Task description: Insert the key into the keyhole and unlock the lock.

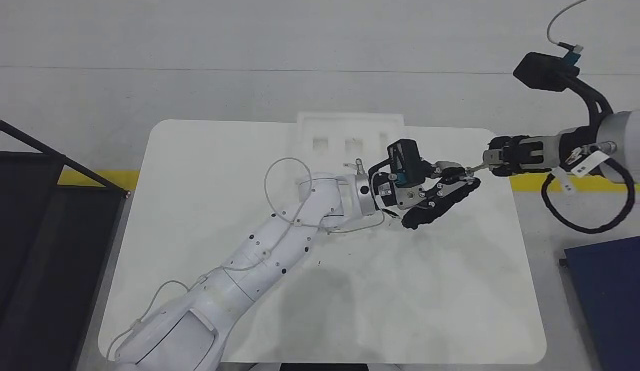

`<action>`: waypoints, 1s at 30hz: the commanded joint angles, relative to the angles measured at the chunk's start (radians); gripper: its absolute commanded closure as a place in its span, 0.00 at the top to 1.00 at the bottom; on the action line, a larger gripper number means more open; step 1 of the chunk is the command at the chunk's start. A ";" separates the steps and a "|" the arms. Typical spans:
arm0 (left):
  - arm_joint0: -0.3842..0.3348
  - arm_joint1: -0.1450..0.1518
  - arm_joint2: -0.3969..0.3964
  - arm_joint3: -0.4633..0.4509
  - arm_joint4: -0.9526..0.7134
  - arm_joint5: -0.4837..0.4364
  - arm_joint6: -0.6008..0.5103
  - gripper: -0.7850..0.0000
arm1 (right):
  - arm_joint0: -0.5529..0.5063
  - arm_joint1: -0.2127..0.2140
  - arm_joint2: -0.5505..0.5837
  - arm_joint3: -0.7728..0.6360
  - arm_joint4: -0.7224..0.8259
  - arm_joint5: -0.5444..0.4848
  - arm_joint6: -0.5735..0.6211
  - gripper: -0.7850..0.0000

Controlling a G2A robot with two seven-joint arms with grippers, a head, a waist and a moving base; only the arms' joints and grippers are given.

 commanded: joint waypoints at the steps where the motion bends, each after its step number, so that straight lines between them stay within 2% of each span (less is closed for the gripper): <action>1: 0.002 0.000 -0.003 -0.001 0.002 0.000 -0.001 0.00 | 0.003 -0.002 -0.004 -0.001 -0.004 -0.003 0.003 0.00; 25: 0.012 -0.010 -0.022 -0.003 0.015 -0.026 -0.004 0.00 | 0.026 -0.021 -0.058 -0.022 -0.068 -0.015 0.015 0.00; 26: 0.013 -0.010 -0.023 -0.003 0.016 -0.027 -0.005 0.00 | 0.027 -0.021 -0.059 -0.024 -0.067 -0.012 0.012 0.17; 27: 0.015 -0.011 -0.024 -0.004 0.016 -0.027 -0.006 0.00 | 0.028 -0.022 -0.060 -0.026 -0.068 -0.010 0.010 0.41; 28: 0.017 -0.011 -0.025 -0.005 0.016 -0.028 -0.007 0.00 | 0.028 -0.023 -0.061 -0.027 -0.065 -0.007 0.007 0.98; 30: 0.020 -0.011 -0.027 -0.007 0.016 -0.031 -0.008 0.00 | 0.030 -0.024 -0.063 -0.028 -0.064 -0.003 0.004 1.00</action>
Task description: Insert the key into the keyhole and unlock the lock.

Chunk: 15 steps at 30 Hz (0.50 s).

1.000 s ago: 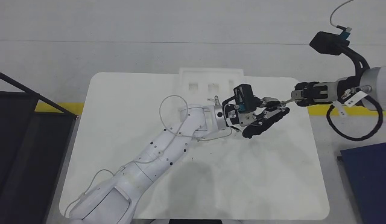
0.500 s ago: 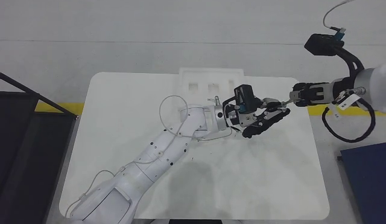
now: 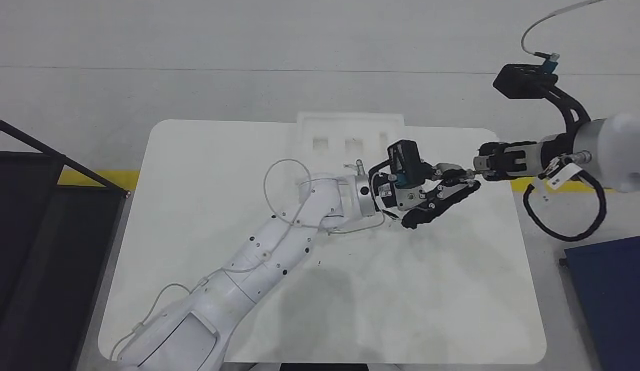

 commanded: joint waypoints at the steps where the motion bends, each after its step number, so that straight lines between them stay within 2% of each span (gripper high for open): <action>1: 0.003 0.000 -0.002 -0.001 0.000 -0.002 -0.002 0.00 | 0.001 -0.001 0.000 -0.001 0.000 0.004 -0.004 1.00; 4: 0.008 0.000 -0.007 -0.003 -0.005 -0.005 -0.007 0.00 | 0.011 -0.003 0.013 -0.006 0.002 0.004 -0.016 1.00; 8: 0.018 0.004 -0.024 -0.007 -0.015 -0.014 -0.018 0.00 | 0.004 -0.005 0.047 0.022 0.094 -0.057 -0.054 1.00; 12: 0.018 0.012 -0.054 -0.019 -0.044 -0.064 -0.050 0.00 | -0.026 0.000 0.073 0.063 0.189 -0.159 -0.068 1.00; 15: 0.013 0.020 -0.082 -0.033 -0.071 -0.117 -0.084 0.00 | -0.062 0.006 0.100 0.079 0.294 -0.303 -0.085 1.00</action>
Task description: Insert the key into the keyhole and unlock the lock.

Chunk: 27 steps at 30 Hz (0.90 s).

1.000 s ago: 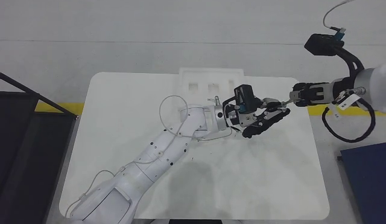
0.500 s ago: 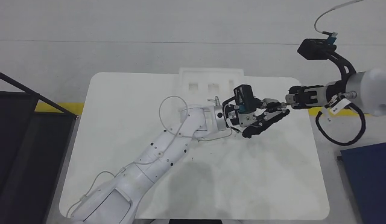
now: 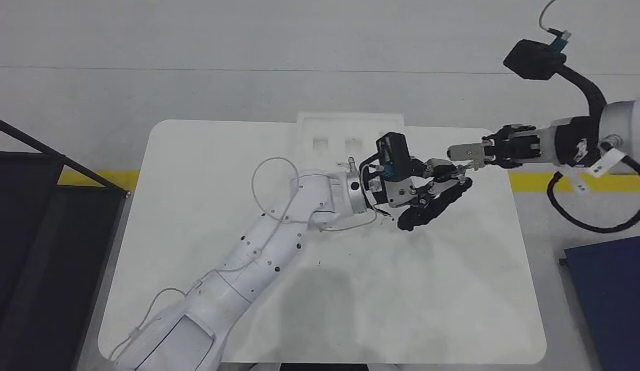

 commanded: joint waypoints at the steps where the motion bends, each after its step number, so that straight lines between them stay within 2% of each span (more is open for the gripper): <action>1: -0.004 0.006 -0.018 -0.007 -0.017 -0.036 -0.032 0.00 | -0.025 0.004 0.019 0.012 0.077 -0.129 -0.005 1.00; 6: 0.001 0.018 -0.070 -0.016 -0.143 -0.093 -0.173 0.00 | -0.102 0.028 0.057 0.032 0.101 -0.299 -0.043 1.00; 11: 0.013 0.032 -0.109 -0.066 -0.221 -0.134 -0.301 0.00 | -0.168 0.058 0.092 0.000 -0.035 -0.393 -0.085 1.00; 17: 0.041 0.048 -0.142 -0.110 -0.281 -0.153 -0.384 0.00 | -0.246 0.089 0.130 -0.030 -0.195 -0.425 -0.205 1.00; 20: 0.053 0.054 -0.156 -0.129 -0.302 -0.146 -0.412 0.00 | -0.287 0.097 0.131 -0.021 -0.190 -0.453 -0.216 1.00; 27: 0.065 0.066 -0.185 -0.165 -0.254 -0.093 -0.441 0.00 | -0.287 0.097 0.131 -0.021 -0.190 -0.453 -0.216 1.00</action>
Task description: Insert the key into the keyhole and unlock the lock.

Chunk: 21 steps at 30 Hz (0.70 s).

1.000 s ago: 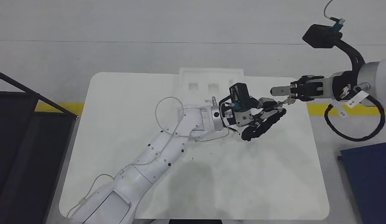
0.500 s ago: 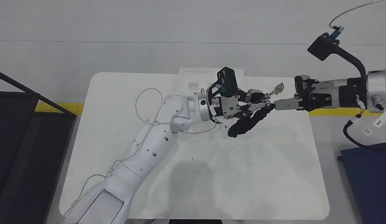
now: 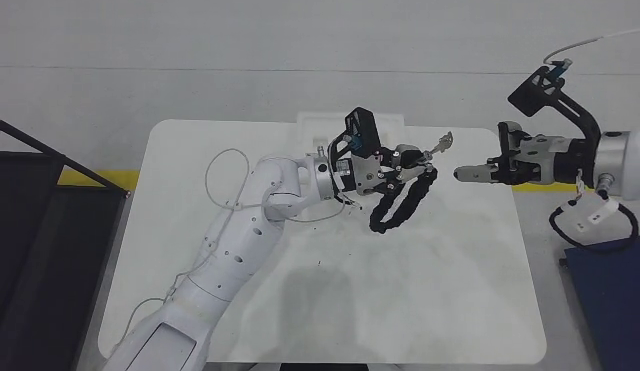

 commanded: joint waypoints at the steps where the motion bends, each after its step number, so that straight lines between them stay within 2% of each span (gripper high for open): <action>1: 0.001 0.003 -0.002 -0.009 0.028 0.018 -0.007 0.00 | 0.000 0.000 0.000 0.000 0.000 0.000 0.000 1.00; 7: 0.005 0.004 0.008 -0.018 0.044 0.042 -0.006 0.00 | -0.007 -0.001 -0.001 -0.003 -0.006 0.000 -0.010 1.00; 9: 0.005 0.003 0.015 -0.015 0.033 0.042 -0.002 0.00 | -0.017 -0.001 0.002 -0.007 -0.025 -0.031 -0.018 1.00; 10: 0.004 0.002 0.019 -0.012 0.026 0.038 0.002 0.00 | -0.023 -0.002 0.003 -0.005 -0.034 -0.065 -0.030 1.00; 13: -0.002 0.001 0.027 0.000 0.004 0.024 0.004 0.00 | -0.055 -0.006 0.007 0.031 -0.056 -0.251 -0.141 1.00; 18: -0.016 -0.001 0.039 0.026 -0.034 0.002 -0.013 0.00 | -0.116 -0.002 0.027 0.095 -0.256 -0.534 -0.311 1.00; 21: -0.024 -0.002 0.047 0.040 -0.055 -0.002 -0.021 0.00 | -0.146 0.001 0.047 0.106 -0.372 -0.658 -0.411 1.00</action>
